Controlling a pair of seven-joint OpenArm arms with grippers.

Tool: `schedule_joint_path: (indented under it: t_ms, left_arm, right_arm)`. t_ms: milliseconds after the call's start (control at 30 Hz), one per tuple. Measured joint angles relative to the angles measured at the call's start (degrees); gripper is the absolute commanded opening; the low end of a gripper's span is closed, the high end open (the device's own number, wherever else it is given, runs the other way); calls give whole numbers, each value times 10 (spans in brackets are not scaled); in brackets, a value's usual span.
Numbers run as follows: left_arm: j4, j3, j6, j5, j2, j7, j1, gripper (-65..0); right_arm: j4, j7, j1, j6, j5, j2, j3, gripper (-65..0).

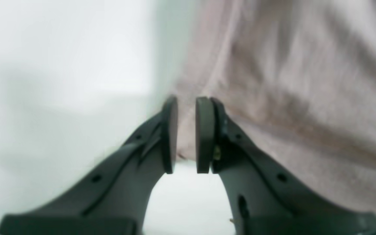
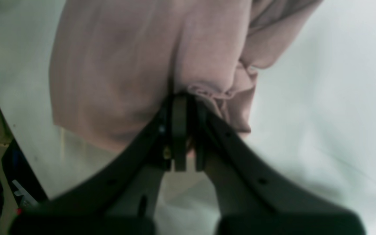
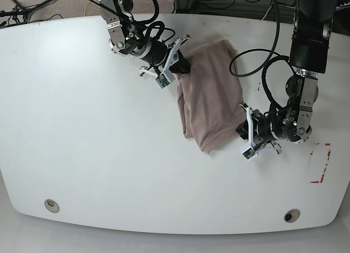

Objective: Fold the T-shirt properly

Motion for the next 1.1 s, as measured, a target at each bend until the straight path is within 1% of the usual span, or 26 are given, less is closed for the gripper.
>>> schedule_joint_path:
  t_ms: [133, 300, 433, 467, 500, 567, 600, 633, 667, 700, 733, 767, 833, 867, 900, 933, 967, 1000, 1100]
  left_arm:
    - [43, 1, -1, 0, 2, 4, 1, -568]
    - [108, 2, -1, -2, 8, 25, 9, -568]
    - [152, -6, 0, 1, 35, 24, 30, -560]
    - [166, -10, 1, 2, 43, 24, 39, -542]
    - [174, -10, 9, 1, 52, 23, 49, -522]
    - [190, -8, 43, 2, 70, 23, 73, -458]
    - [198, -6, 71, 4, 80, 24, 86, -408]
    - [203, -5, 86, 9, 90, 23, 97, -375]
    - [212, -3, 113, 15, 100, 28, 109, -319]
    - [218, -3, 131, 19, 112, 28, 122, -287]
    - [229, -4, 163, 31, 124, 30, 133, -264]
    - [233, -6, 181, 40, 135, 30, 141, -253]
    - [246, -10, 233, 60, 157, 23, 159, -260]
    - [248, -10, 243, 66, 167, 17, 168, -265]
    - [254, -10, 268, 85, 177, 3, 179, -271]
    - [257, -9, 285, 94, 185, -8, 186, -275]
    - [262, -8, 301, 104, 193, -30, 198, -276]
    - [266, -8, 320, 118, 202, -58, 213, -276]
    - [272, -4, 358, 158, 219, -124, 255, -276]
  right_arm:
    - [14, -14, -1, -3, -2, 2, 2, -614]
    - [46, -28, -9, -9, -14, 9, 5, -614]
    - [80, -37, -16, -10, -13, 18, 23, -614]
    - [94, -37, -19, -11, -11, 19, 34, -614]
    - [102, -39, -21, -14, -10, 19, 42, -614]
    - [125, -49, -27, -17, -10, 18, 65, -614]
    - [138, -52, -30, -17, -11, 18, 79, -614]
    - [146, -56, -32, -17, -10, 19, 88, -614]
    - [157, -59, -34, -17, -11, 19, 103, -614]
    - [163, -63, -35, -17, -10, 19, 111, -614]
    - [174, -69, -34, -17, -11, 19, 128, -614]
    - [179, -75, -33, -17, -11, 19, 136, -614]
    - [190, -83, -33, -16, -9, 18, 162, -614]
    - [192, -85, -33, -12, -9, 18, 168, -614]
    - [195, -84, -33, -11, -9, 17, 187, -614]
    - [195, -84, -32, -10, -10, 18, 197, -614]
    - [195, -84, -32, -7, -10, 18, 212, -614]
    - [195, -89, -31, 3, -10, 18, 225, -614]
    - [195, -94, -30, 22, -11, 19, 253, -614]
